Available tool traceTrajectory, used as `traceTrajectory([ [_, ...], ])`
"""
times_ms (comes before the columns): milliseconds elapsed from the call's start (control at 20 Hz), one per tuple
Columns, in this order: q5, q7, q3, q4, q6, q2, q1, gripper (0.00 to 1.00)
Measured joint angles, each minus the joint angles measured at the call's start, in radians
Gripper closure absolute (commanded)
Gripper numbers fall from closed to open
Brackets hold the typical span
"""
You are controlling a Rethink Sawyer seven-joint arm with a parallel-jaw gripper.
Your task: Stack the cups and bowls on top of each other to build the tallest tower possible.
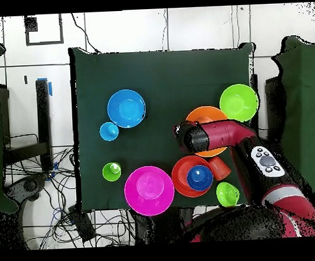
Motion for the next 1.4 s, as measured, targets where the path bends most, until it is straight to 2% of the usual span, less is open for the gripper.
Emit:
traceTrajectory([
  [400,0.002,0.0,-0.031,-0.005,0.0,-0.009,0.035,1.0],
  [600,0.024,0.0,-0.032,-0.016,0.01,-0.008,0.035,1.0],
  [750,0.055,0.0,-0.032,-0.033,0.054,-0.009,0.038,1.0],
  [900,0.094,0.0,-0.033,-0.053,0.138,-0.02,0.048,1.0],
  [950,0.117,0.0,-0.036,-0.068,0.219,-0.041,0.059,1.0],
  [1400,0.205,0.0,-0.038,-0.112,0.542,-0.174,0.1,1.0],
])
